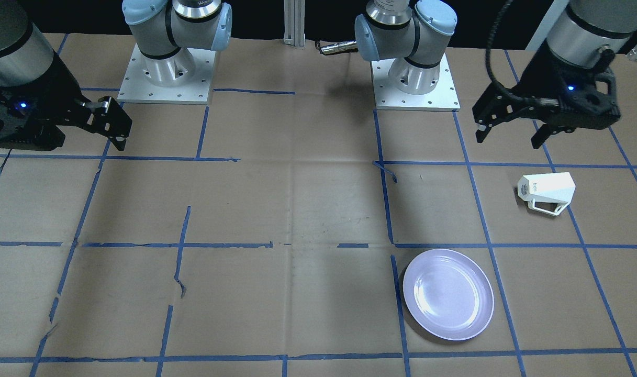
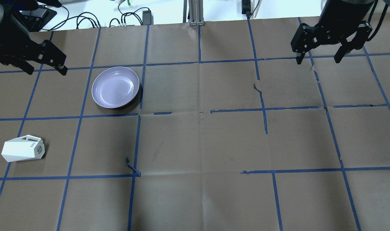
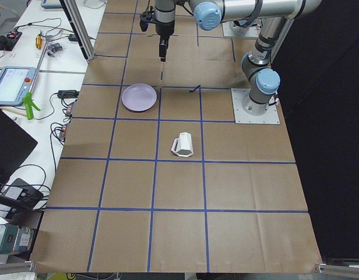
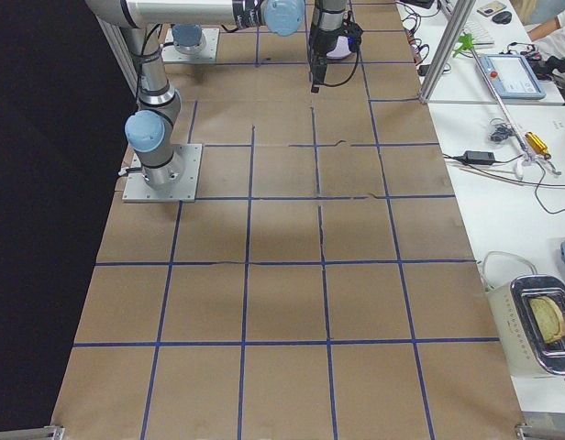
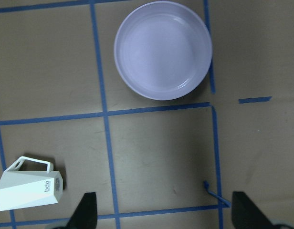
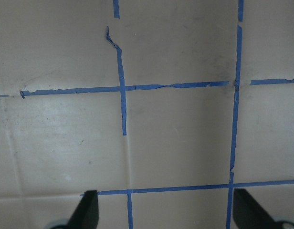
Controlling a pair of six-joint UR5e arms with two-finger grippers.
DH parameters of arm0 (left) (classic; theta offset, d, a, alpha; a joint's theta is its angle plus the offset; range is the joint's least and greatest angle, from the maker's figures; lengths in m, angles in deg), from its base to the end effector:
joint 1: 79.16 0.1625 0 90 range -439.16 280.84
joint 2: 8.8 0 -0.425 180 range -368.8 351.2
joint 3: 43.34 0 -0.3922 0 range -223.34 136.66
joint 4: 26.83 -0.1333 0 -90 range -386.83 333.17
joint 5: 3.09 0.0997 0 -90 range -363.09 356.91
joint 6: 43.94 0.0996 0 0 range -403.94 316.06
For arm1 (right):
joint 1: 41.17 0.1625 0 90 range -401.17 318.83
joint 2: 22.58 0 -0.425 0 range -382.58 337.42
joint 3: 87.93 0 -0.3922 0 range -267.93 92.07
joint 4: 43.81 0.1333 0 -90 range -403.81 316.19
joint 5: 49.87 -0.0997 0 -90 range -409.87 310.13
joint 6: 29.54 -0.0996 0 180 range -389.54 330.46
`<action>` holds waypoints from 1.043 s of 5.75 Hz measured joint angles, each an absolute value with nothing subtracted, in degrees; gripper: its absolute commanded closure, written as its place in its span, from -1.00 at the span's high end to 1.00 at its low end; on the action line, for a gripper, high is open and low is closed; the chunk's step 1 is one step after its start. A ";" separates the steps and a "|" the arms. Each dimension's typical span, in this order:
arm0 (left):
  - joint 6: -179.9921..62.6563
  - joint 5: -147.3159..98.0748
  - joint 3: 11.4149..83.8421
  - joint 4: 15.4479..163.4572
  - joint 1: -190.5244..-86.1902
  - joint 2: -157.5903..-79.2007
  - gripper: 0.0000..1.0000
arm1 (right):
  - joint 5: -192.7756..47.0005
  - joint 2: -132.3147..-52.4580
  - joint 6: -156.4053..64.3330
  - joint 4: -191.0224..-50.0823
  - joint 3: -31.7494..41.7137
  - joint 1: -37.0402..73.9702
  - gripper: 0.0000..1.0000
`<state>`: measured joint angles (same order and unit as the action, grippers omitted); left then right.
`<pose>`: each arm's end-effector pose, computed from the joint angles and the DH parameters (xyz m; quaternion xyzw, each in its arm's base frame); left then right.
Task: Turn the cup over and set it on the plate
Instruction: 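Move the left gripper down toward the white mug lying on its side, then grasp the white mug with the left gripper and tip it upright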
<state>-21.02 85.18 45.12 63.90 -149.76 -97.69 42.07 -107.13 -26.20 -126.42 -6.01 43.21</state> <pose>0.0330 -0.5042 0.5094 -0.0310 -0.9993 0.0211 0.0080 0.0781 -0.5335 0.4961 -0.0192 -0.9988 -0.0427 0.0136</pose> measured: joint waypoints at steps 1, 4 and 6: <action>-17.72 84.94 44.51 65.58 -143.26 -98.41 0.97 | 42.07 -107.13 -26.19 -126.42 -6.01 43.21 1.00; 3.18 81.19 45.57 66.18 -124.98 -107.64 0.97 | 42.07 -107.14 -26.20 -126.43 -6.01 43.21 1.00; 15.36 77.54 44.52 65.63 -117.35 -116.94 0.97 | 42.07 -107.13 -26.20 -126.42 -6.01 43.21 1.00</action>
<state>15.36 77.54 44.52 65.63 -117.35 -116.94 42.07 -107.13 -26.20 -126.42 -6.01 43.21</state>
